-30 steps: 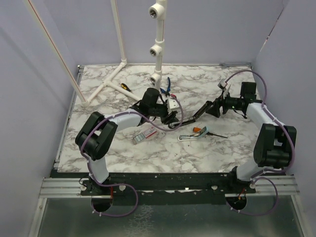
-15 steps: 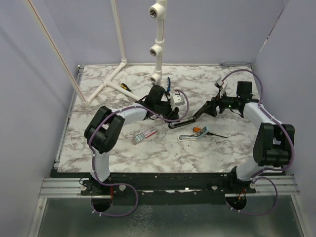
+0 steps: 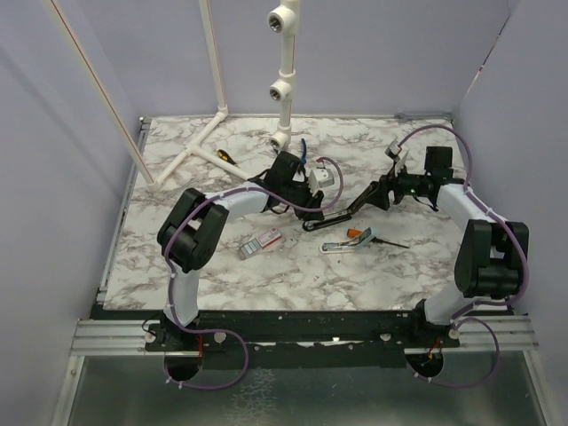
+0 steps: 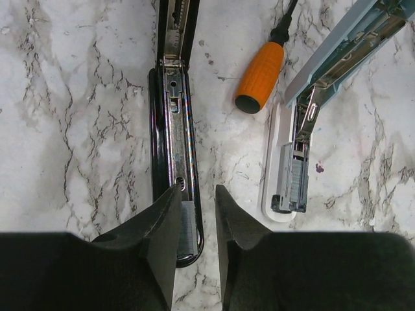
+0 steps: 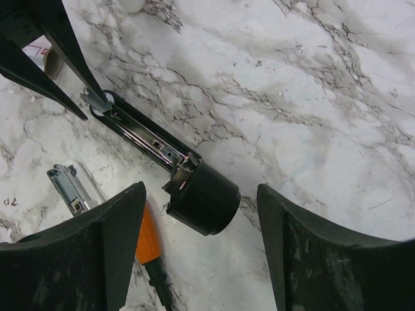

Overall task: Load the staples into the stapler
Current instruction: Pick up the stapler.

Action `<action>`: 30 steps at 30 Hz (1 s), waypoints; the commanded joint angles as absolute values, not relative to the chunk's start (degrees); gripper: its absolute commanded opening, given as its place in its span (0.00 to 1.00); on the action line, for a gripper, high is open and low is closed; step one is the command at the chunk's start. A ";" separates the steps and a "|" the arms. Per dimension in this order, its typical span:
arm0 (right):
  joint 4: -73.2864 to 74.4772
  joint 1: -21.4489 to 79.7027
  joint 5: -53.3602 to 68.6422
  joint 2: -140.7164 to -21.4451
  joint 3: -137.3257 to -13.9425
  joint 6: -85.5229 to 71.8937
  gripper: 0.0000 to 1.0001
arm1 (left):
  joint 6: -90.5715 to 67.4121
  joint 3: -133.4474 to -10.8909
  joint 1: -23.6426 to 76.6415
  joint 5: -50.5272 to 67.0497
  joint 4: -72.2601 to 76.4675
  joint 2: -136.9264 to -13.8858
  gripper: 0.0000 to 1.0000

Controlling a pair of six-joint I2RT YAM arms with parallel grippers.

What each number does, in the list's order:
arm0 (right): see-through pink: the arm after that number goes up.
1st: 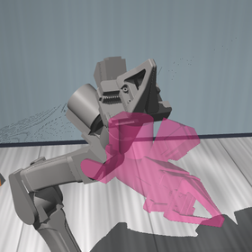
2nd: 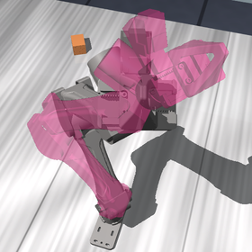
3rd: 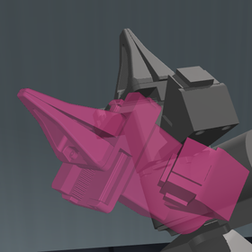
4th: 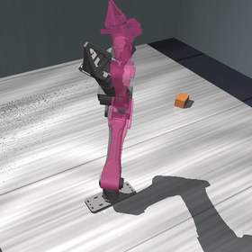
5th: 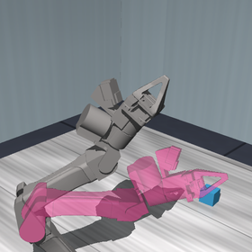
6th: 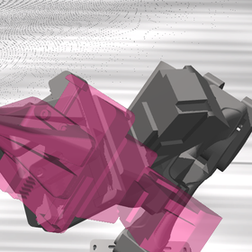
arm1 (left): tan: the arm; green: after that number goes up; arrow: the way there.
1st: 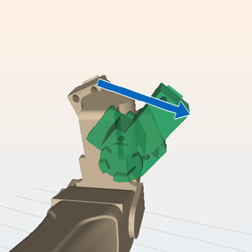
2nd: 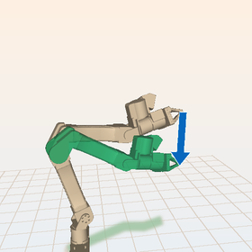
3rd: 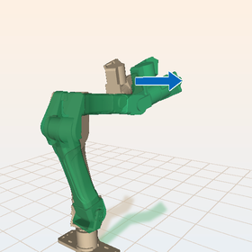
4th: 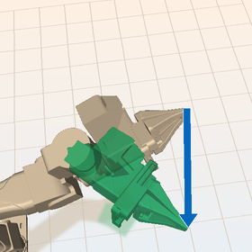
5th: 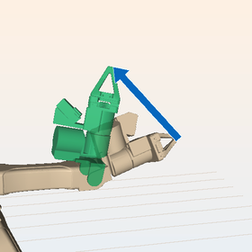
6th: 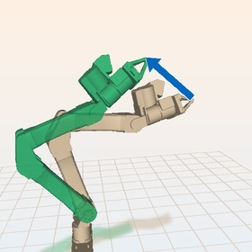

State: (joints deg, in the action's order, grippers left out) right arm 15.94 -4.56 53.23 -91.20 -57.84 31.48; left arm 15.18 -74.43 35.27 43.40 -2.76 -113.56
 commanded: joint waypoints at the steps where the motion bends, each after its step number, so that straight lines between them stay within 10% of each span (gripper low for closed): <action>1: 14.96 -4.48 51.90 -92.05 -57.91 31.79 0.73 | 13.47 -76.49 35.33 42.91 -5.59 -115.09 0.28; 30: 15.82 -4.48 51.15 -92.37 -57.81 32.70 0.71 | 11.40 -79.48 35.24 42.10 -10.06 -115.33 0.29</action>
